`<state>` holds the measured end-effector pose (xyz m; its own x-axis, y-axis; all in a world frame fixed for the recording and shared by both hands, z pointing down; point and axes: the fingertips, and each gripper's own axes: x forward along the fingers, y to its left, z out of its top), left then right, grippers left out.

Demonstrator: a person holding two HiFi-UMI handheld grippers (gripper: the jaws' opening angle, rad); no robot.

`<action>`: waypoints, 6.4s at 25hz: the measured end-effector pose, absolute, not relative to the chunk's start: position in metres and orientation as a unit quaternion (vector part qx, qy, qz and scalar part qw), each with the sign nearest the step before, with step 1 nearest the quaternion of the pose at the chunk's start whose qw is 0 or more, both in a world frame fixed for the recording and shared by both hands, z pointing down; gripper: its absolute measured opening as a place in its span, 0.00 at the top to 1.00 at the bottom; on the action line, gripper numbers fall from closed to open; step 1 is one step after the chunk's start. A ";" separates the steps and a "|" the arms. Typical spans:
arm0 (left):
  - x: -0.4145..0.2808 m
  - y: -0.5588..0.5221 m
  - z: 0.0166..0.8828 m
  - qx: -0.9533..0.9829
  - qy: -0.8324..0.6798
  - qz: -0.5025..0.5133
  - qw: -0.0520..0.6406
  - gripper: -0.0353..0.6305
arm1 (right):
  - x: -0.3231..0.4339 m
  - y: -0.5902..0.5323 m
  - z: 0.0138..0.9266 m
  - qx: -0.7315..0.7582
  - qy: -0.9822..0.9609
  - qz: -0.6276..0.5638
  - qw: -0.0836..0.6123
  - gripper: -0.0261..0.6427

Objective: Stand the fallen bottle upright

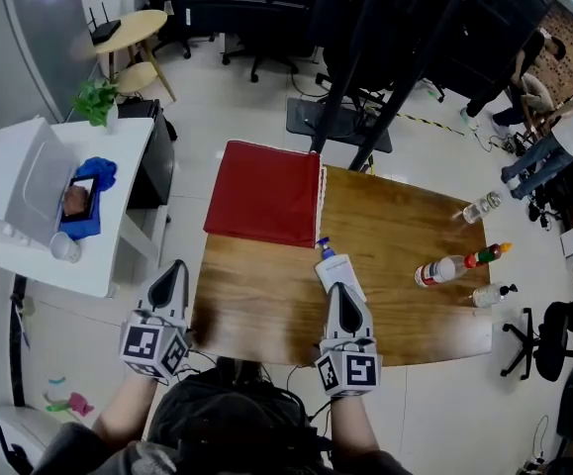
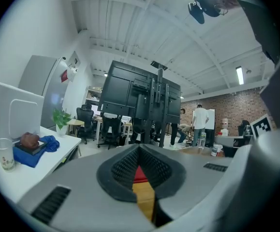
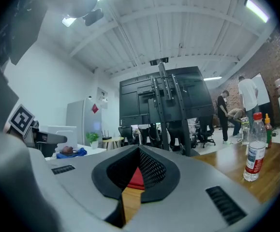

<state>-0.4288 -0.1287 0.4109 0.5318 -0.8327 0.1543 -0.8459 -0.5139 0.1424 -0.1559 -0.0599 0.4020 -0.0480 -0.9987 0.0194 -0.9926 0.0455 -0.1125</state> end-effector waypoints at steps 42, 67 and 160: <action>-0.165 -0.093 0.442 0.868 -0.482 0.056 0.107 0.93 | 0.097 -0.029 0.412 -0.664 0.746 -0.045 0.029 0.96; 0.000 -0.012 0.435 0.858 -0.503 0.060 0.089 0.93 | 0.241 0.069 0.424 -0.623 0.782 -0.035 -0.012 0.96; 0.011 -0.198 0.612 0.734 -0.390 0.338 0.442 0.48 | 0.160 -0.139 0.457 -0.542 0.836 -0.076 0.017 0.96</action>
<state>0.0110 -0.1980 0.6119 0.4667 -0.2736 0.8411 -0.8714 -0.3051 0.3843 0.1600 -0.1389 0.4573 -0.4108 -0.9101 0.0542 -0.9050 0.3999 -0.1455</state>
